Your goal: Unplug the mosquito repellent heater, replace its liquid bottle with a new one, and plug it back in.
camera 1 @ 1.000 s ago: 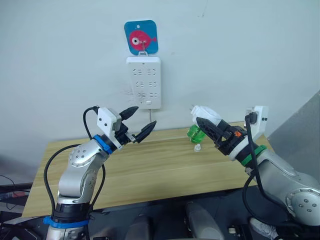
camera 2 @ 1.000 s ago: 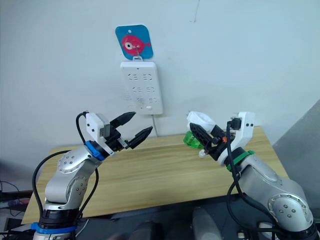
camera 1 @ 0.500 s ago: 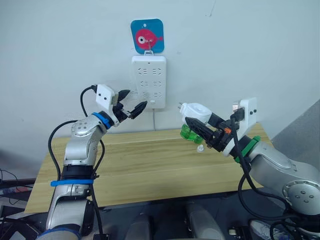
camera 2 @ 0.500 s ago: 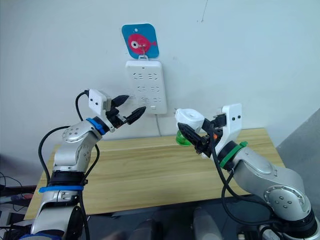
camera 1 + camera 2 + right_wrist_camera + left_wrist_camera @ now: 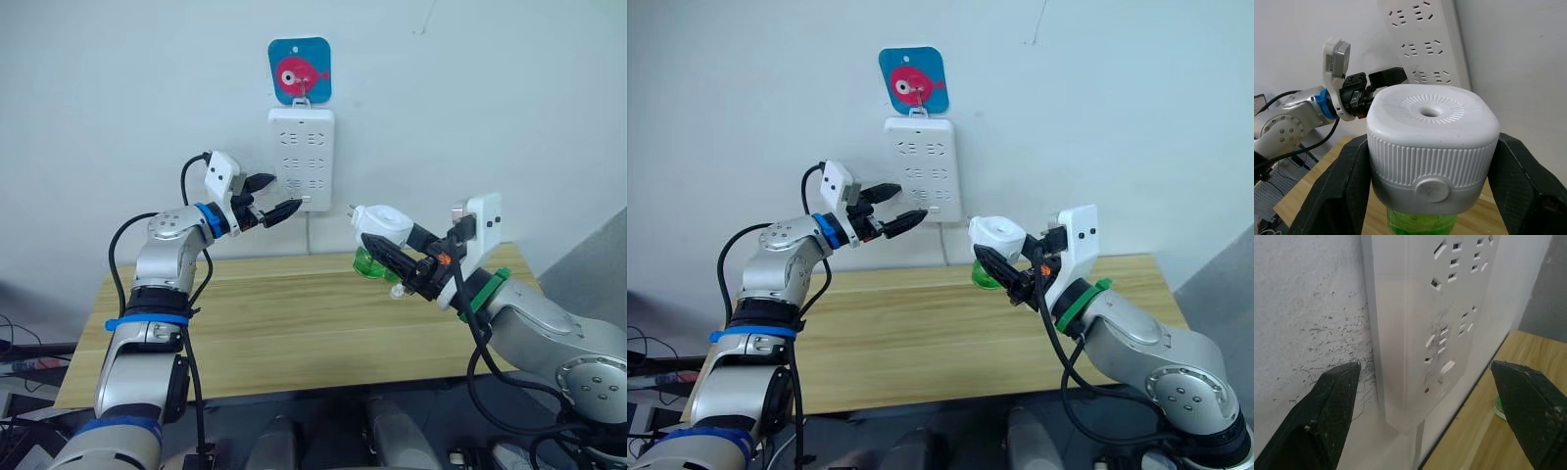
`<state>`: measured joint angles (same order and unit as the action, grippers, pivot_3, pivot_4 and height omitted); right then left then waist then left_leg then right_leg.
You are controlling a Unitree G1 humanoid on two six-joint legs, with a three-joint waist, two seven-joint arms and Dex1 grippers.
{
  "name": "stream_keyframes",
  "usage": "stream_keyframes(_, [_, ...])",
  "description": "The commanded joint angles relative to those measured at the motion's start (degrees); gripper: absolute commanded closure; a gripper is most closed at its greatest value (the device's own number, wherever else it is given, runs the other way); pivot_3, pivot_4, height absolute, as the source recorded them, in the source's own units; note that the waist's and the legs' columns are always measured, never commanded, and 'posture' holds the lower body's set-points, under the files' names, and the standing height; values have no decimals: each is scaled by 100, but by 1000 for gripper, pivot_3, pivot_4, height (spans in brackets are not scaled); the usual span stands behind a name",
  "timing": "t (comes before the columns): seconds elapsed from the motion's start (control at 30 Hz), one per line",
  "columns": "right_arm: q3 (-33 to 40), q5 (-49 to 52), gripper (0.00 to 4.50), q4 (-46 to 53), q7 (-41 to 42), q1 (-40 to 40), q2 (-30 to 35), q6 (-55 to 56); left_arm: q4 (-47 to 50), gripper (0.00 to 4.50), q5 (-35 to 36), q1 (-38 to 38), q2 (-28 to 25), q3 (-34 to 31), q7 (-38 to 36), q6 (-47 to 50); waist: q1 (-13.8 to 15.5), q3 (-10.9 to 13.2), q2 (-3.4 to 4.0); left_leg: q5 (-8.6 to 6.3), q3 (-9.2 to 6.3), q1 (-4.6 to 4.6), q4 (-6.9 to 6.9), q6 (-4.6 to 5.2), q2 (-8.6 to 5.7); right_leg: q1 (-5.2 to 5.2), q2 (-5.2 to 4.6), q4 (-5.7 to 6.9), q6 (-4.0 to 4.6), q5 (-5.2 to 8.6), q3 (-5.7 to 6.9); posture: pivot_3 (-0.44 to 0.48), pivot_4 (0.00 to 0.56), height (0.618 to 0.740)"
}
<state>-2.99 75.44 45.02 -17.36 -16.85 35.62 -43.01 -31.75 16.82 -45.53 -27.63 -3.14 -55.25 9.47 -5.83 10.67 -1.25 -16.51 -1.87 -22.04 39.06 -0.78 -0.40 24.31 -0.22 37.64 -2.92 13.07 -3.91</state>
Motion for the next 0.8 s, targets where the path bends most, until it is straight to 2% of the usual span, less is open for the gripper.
stream_keyframes(0.03, [142, 77, 1535, 304, 77, -112, 27, 47, -60, 0, 1, -406, 27, 84, -304, -24, 28, 0, 0, 0, 0, -1, 1, 0, -1, -1, 0, 0, 0, 0, 0, -209, 154, 733])
stream_keyframes(0.23, [119, 102, 1535, 321, 176, -119, 60, 4, -63, 0, 146, -543, 57, 109, -861, 177, -67, 0, -1, -1, -11, -5, -3, 2, 1, 4, 0, -4, 10, -6, -6, -218, 155, 733])
stream_keyframes(0.43, [87, 88, 1535, 303, 265, -148, 69, -39, -107, 0, 107, -588, 56, 90, -1004, 161, -184, 0, -1, -2, -24, -5, -8, 2, 6, 7, 3, -1, 11, -6, 0, -220, 156, 733])
stream_keyframes(0.53, [11, -31, 1535, 184, 309, -287, 18, -111, -226, 634, 91, -630, 56, 67, -1030, 112, -213, 0, -1, -2, -25, -5, -8, 2, 5, 6, 3, -1, 10, -6, 0, -220, 156, 733])
stream_keyframes(0.8, [-402, -710, 1535, -252, 228, -1031, -255, -531, -358, 3140, 34, -645, 52, 99, -986, 148, -229, 0, -1, -2, -28, -4, -8, 2, 5, 6, 3, 0, 10, -6, 1, -220, 155, 733])
